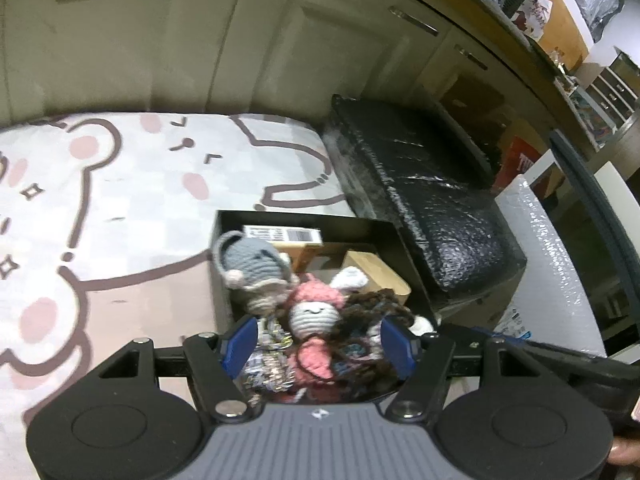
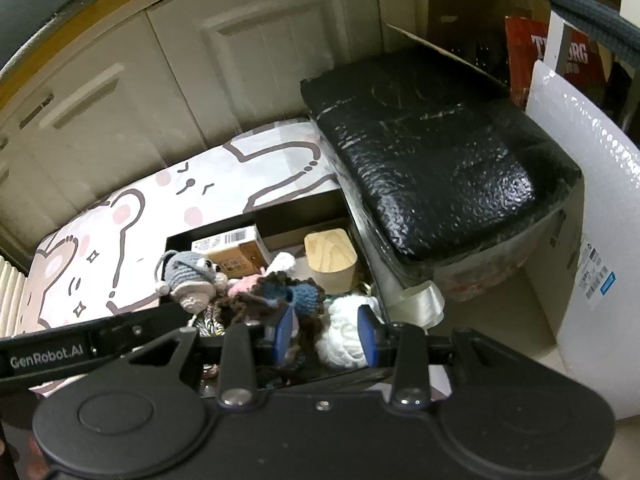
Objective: Organize objects
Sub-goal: 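Lower the pouch into the box and open the left tool while the right tool releases the yarn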
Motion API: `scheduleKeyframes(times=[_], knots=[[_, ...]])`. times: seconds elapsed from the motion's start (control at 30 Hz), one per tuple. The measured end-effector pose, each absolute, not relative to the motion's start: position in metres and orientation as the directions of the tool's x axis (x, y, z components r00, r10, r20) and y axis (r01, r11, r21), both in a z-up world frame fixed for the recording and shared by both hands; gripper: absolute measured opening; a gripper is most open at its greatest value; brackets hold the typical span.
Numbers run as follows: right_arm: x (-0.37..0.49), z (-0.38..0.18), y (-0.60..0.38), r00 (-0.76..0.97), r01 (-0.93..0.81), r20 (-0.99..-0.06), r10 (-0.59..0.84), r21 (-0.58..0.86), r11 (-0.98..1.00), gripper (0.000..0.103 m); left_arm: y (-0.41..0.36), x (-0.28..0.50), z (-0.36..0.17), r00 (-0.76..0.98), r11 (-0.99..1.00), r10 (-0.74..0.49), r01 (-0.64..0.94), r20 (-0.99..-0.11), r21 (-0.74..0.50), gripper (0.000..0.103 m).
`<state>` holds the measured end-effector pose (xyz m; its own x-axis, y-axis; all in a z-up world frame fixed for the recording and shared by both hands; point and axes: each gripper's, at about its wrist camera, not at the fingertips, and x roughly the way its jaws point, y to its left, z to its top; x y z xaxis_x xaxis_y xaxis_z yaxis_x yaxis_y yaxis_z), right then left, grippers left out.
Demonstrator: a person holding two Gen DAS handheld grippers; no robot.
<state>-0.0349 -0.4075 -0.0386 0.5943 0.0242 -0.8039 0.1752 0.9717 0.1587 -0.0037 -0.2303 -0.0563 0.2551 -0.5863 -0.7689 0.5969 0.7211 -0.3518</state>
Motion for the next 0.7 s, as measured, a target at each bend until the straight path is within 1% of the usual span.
scheduleKeyframes(times=[0.1, 0.3, 0.57, 0.7], knots=[[-0.037, -0.032, -0.404, 0.6, 0.172, -0.8, 0.021, 0.155, 0.973, 0.038, -0.221, -0.005, -0.047, 0.289, 0.739, -0.553, 0.602, -0.781, -0.301, 0.075], [-0.045, -0.012, -0.396, 0.614, 0.168, -0.789, -0.007, 0.122, 0.978, 0.038, -0.198, -0.008, -0.026, 0.338, 0.761, -0.516, 0.602, -0.787, -0.24, 0.078], [-0.065, -0.001, -0.381, 0.628, 0.139, -0.778, 0.0, 0.112, 0.984, 0.038, -0.166, -0.022, -0.008, 0.391, 0.777, -0.47, 0.609, -0.791, -0.161, 0.083], [-0.075, 0.004, -0.371, 0.637, 0.125, -0.77, -0.001, 0.102, 0.987, 0.038, -0.15, -0.032, 0.002, 0.421, 0.781, -0.46, 0.611, -0.781, -0.13, 0.091]])
